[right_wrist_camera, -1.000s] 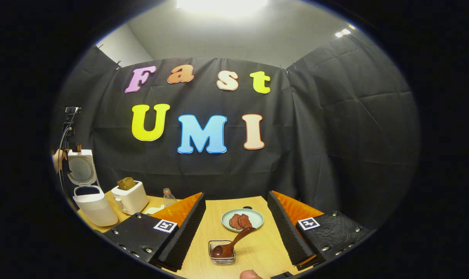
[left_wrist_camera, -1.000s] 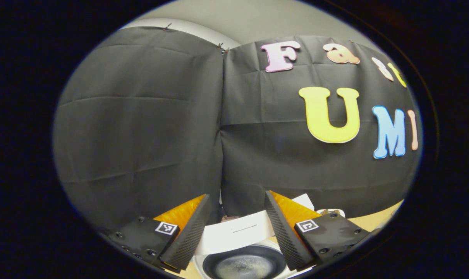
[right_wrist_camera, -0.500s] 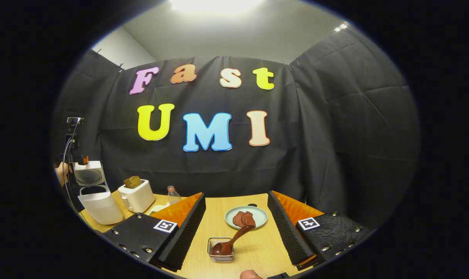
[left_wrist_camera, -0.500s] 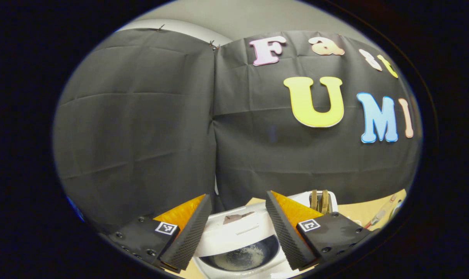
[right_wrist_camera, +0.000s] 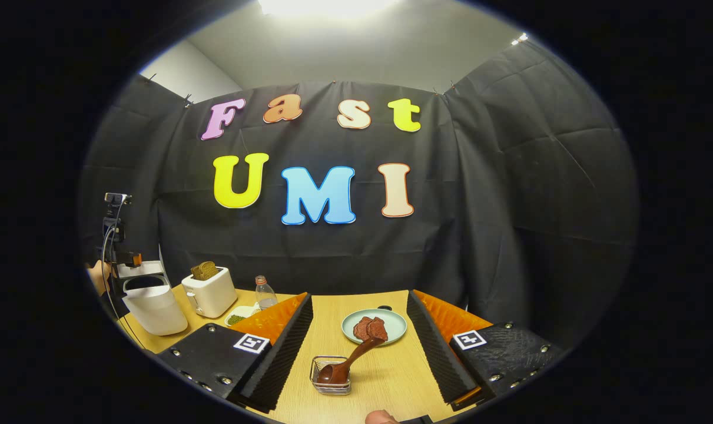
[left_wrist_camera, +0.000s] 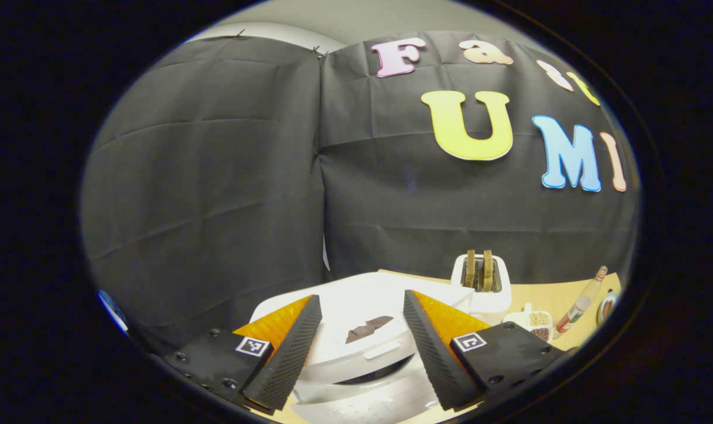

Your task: Close the left gripper, press the button to open the rice cooker; take a wooden spoon from the chopstick holder with the right hand, scoop a spoonful of rice and pour it into the rice cooker, then put the wooden spoon back into the chopstick holder.

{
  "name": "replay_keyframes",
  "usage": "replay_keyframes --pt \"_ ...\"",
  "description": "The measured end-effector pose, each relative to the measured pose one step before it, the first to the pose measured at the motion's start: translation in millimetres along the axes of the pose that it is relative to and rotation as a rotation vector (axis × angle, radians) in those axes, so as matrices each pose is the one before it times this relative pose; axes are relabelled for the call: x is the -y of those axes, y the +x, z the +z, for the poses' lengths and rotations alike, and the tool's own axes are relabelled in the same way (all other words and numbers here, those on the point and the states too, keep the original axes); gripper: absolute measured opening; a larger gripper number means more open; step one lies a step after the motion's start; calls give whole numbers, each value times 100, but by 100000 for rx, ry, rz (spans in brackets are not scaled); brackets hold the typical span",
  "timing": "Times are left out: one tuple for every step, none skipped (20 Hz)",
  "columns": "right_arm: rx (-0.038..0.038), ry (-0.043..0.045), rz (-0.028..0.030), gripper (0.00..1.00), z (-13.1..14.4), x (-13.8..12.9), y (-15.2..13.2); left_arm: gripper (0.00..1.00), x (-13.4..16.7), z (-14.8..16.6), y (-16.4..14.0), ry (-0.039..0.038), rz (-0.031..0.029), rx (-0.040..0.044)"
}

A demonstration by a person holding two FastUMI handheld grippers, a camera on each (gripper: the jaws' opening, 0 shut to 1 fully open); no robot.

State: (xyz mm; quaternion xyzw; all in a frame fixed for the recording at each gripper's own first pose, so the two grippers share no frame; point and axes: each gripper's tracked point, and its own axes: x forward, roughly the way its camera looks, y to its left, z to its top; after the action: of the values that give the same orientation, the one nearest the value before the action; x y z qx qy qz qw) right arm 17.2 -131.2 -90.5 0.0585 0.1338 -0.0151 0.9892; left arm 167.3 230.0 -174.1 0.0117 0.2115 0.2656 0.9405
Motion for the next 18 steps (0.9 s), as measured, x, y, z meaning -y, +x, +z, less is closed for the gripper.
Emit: replay_keyframes --pt "-96 -369 247 98 -37 -26 -31 97 32 -338 -134 -301 -13 -636" --pt "-268 -337 167 98 -150 -7 30 97 207 -324 -7 104 -5 -728" --pt "-332 -188 104 98 -153 -3 65 97 305 -278 56 512 -71 -665" --pt "-292 56 126 98 -185 2 43 97 220 -390 -23 442 -78 -745" --pt "-294 233 203 98 -66 -67 17 97 120 -558 -5 409 -108 -923" --pt "-298 311 122 98 -124 -44 49 97 69 -811 88 404 -105 -1294" --pt "-185 221 246 98 -51 -74 59 97 164 -531 17 380 -142 -822" --pt "-90 -70 99 98 -48 -19 92 97 243 -371 -73 851 -176 -596" --pt "82 -348 -124 98 77 38 78 97 94 -373 13 674 -171 -573" --pt "396 -165 -67 98 73 29 85 97 65 -371 6 -70 -366 -955" --pt "161 75 142 98 205 -101 88 97 163 -398 165 -767 -344 -1245" --pt "45 215 156 98 -34 -146 119 97 110 -642 206 -1455 -640 -1679" --pt "44 166 201 98 39 -160 93 97 164 -612 251 -1171 -560 -2040" --pt "131 -39 145 98 16 -188 50 96 91 -420 -123 -672 -339 -734" --pt "67 -281 -41 98 57 -153 97 92 5 -224 103 293 -199 -173" --pt "-45 -386 56 98 -72 -28 -17 96 100 -132 66 850 -64 32" --pt "93 -322 -68 98 49 -104 53 96 -7 -134 -34 -60 224 -1" --pt "74 -299 -85 98 85 -169 126 92 -75 -166 -53 -1191 269 546"
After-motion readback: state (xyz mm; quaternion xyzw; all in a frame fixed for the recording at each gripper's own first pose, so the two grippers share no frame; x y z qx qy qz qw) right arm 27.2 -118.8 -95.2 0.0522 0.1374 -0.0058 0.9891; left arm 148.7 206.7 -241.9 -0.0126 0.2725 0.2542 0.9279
